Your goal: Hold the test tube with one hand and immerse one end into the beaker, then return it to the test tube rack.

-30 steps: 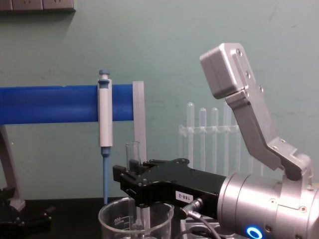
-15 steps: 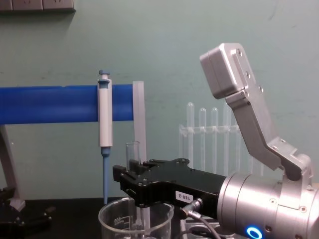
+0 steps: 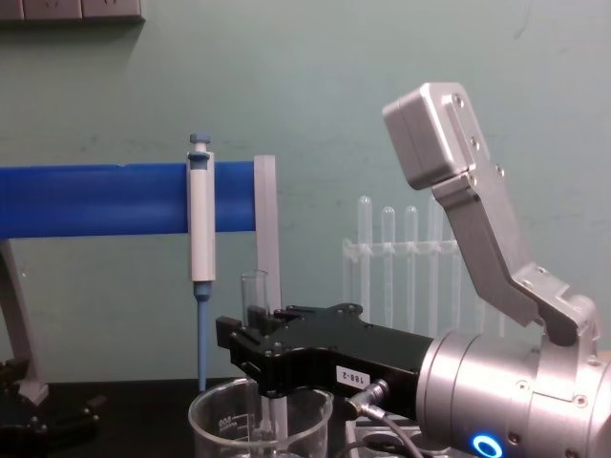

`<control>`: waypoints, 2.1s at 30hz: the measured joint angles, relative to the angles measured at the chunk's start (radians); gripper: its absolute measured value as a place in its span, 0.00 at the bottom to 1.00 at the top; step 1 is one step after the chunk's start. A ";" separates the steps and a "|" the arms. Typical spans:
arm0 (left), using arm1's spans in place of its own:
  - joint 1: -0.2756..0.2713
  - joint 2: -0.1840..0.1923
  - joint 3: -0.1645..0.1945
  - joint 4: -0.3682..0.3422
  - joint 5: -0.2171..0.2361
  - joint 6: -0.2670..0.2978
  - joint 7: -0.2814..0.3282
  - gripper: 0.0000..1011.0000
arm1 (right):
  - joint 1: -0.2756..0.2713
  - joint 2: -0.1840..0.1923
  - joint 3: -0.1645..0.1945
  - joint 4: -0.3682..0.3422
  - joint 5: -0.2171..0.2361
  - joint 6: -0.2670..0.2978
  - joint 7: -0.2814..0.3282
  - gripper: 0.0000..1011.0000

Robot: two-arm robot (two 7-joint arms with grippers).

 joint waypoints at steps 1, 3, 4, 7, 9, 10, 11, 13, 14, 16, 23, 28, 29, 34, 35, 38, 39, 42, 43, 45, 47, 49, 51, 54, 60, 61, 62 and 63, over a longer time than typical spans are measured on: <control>0.000 0.000 0.000 0.000 0.000 0.000 0.000 0.99 | 0.000 0.000 0.000 0.000 0.000 0.000 0.000 0.23; 0.000 0.000 0.000 0.000 0.000 0.000 0.000 0.99 | 0.000 0.000 0.000 0.000 0.000 0.000 0.000 0.23; 0.000 0.000 0.000 0.000 0.000 0.000 0.000 0.99 | 0.000 0.000 0.000 0.000 0.000 0.000 0.000 0.23; 0.000 0.000 0.000 0.000 0.000 0.000 0.000 0.99 | 0.000 0.000 0.000 0.000 0.000 0.000 0.000 0.23; 0.000 0.000 0.000 0.000 0.000 0.000 0.000 0.99 | 0.000 0.000 0.000 0.000 0.000 0.000 0.000 0.23; 0.000 0.000 0.000 0.000 0.000 0.000 0.000 0.99 | 0.000 0.000 0.000 0.000 0.000 0.000 0.000 0.23; 0.000 0.000 0.000 0.000 0.000 0.000 0.000 0.99 | 0.000 0.000 0.000 0.000 0.000 0.000 0.000 0.23; 0.000 0.000 0.000 0.000 0.000 0.000 0.000 0.99 | 0.000 0.000 0.000 0.000 0.000 0.000 0.000 0.23; 0.000 0.000 0.000 0.000 0.000 0.000 0.000 0.99 | 0.000 0.000 0.000 0.000 0.000 0.000 0.000 0.23; 0.000 0.000 0.000 0.000 0.000 0.000 0.000 0.99 | 0.000 0.000 0.000 0.000 0.000 0.000 0.000 0.23; 0.000 0.000 0.000 0.000 0.000 0.000 0.000 0.99 | 0.000 0.000 0.000 0.000 0.000 0.000 0.000 0.23; 0.000 0.000 0.000 0.000 0.000 0.000 0.000 0.99 | 0.000 0.000 0.000 0.000 0.000 0.000 0.000 0.23; 0.000 0.000 0.000 0.000 0.000 0.000 0.000 0.99 | 0.000 0.000 0.000 0.000 0.000 0.000 0.000 0.23; 0.000 0.000 0.000 0.000 0.000 0.000 0.000 0.99 | 0.000 0.000 0.000 0.000 0.000 0.000 0.000 0.23; 0.000 0.000 0.000 0.000 0.000 0.000 0.000 0.99 | 0.000 0.000 0.000 0.000 0.000 0.000 0.000 0.23; 0.000 0.000 0.000 0.000 0.000 0.000 0.000 0.99 | 0.000 0.000 0.000 0.000 0.000 0.000 0.000 0.23; 0.000 0.000 0.000 0.000 0.000 0.000 0.000 0.99 | 0.000 0.000 0.000 0.000 0.000 0.000 0.000 0.23; 0.000 0.000 0.000 0.000 0.000 0.000 0.000 0.99 | 0.000 0.000 0.000 0.000 0.000 0.000 0.000 0.23; 0.000 0.000 0.000 0.000 0.000 0.000 0.000 0.99 | 0.000 0.000 0.000 0.000 0.000 0.000 0.000 0.23; 0.000 0.000 0.000 0.000 0.000 0.000 0.000 0.99 | 0.000 0.000 0.000 0.000 0.000 0.000 0.000 0.23; 0.000 0.000 0.000 0.000 0.000 0.000 0.000 0.99 | 0.000 0.000 0.000 0.000 0.000 0.000 0.000 0.23; 0.000 0.000 0.000 0.000 0.000 0.000 0.000 0.99 | 0.000 0.000 0.000 0.000 0.000 0.000 0.000 0.23; 0.000 0.000 0.000 0.000 0.000 0.000 0.000 0.99 | 0.000 0.000 0.000 0.000 0.000 0.000 0.000 0.23; 0.000 0.000 0.000 0.000 0.000 0.000 0.000 0.99 | 0.000 0.000 0.000 0.000 0.000 0.000 0.000 0.23; 0.000 0.000 0.000 0.000 0.000 0.000 0.000 0.99 | 0.000 0.000 0.000 0.000 0.000 0.000 0.000 0.23; 0.000 0.000 0.000 0.000 0.000 0.000 0.000 0.99 | 0.000 0.000 0.000 0.000 0.000 0.000 0.000 0.23; 0.000 0.000 0.000 0.000 0.000 0.000 0.000 0.99 | 0.000 0.000 0.000 0.000 0.000 0.000 0.000 0.23; 0.000 0.000 0.000 0.000 0.000 0.000 0.000 0.99 | 0.000 0.000 0.000 0.000 0.000 0.000 0.000 0.23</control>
